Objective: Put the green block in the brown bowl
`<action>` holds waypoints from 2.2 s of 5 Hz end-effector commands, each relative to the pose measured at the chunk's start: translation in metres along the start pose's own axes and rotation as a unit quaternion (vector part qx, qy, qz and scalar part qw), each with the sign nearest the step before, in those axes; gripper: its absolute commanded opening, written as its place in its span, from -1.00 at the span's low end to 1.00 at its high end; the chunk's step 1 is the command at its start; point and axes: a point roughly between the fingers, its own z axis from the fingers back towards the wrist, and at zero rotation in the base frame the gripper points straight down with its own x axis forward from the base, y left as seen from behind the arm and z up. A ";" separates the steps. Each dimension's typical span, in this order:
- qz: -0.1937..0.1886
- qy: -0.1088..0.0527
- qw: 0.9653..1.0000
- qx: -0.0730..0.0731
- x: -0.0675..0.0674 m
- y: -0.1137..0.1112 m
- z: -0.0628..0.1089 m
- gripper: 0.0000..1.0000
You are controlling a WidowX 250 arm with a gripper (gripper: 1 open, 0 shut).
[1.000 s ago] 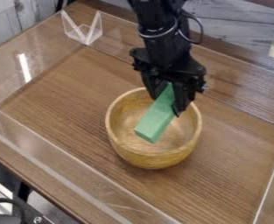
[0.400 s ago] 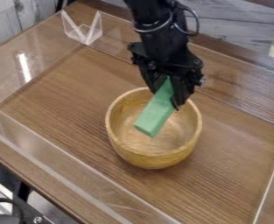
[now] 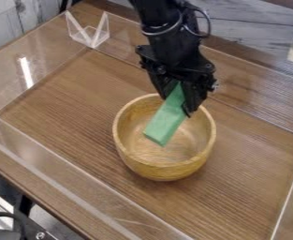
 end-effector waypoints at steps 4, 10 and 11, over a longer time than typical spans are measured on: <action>-0.010 -0.044 0.999 0.000 0.008 0.005 0.012 -1.00; -0.002 -0.038 0.999 -0.004 0.004 0.017 -0.004 -1.00; -0.001 -0.037 0.999 -0.005 0.004 0.019 -0.006 -1.00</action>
